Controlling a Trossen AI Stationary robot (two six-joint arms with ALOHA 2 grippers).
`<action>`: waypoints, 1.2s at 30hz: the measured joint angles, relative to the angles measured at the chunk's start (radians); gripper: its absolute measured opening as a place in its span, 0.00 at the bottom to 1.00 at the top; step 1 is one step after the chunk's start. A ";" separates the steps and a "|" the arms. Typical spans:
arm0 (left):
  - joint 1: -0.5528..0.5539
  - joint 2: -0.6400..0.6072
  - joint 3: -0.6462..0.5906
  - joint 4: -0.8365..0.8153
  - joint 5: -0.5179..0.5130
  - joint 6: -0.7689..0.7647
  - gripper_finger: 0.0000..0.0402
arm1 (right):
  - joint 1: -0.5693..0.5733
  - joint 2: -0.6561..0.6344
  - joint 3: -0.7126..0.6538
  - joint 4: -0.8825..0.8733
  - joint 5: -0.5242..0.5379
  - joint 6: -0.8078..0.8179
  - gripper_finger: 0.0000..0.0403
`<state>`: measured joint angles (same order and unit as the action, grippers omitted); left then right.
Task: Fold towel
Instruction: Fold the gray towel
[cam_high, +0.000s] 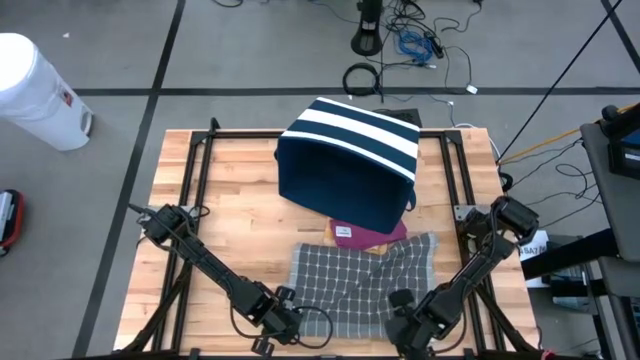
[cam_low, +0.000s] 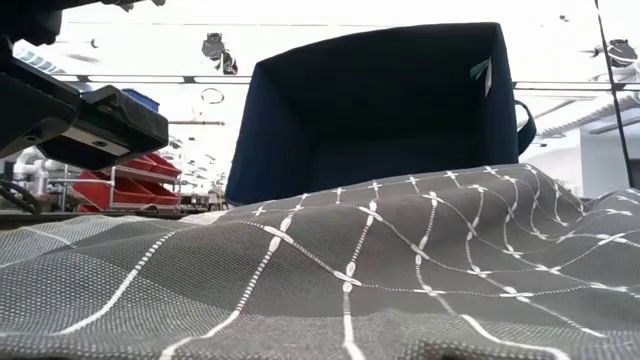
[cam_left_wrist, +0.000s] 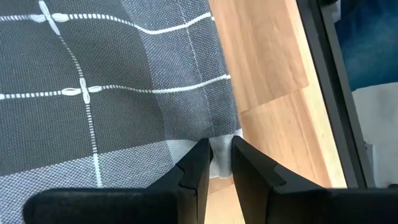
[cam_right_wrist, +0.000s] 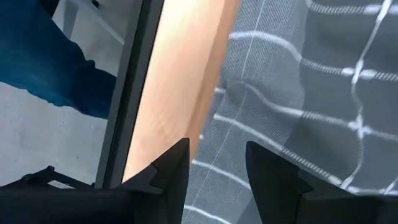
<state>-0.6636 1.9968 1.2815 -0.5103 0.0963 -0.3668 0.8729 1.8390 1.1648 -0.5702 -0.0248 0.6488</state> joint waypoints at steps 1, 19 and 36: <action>0.000 0.000 0.000 -0.001 0.000 0.000 0.19 | 0.006 0.001 0.000 -0.001 0.000 0.011 0.36; 0.000 0.001 -0.002 -0.006 -0.011 -0.014 0.19 | 0.052 0.064 0.003 -0.003 0.044 0.102 0.35; 0.007 -0.019 -0.005 -0.019 -0.017 0.018 0.27 | 0.036 0.066 0.002 -0.036 0.052 0.046 0.03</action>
<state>-0.6567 1.9777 1.2762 -0.5292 0.0794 -0.3491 0.9089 1.9051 1.1671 -0.6064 0.0277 0.6947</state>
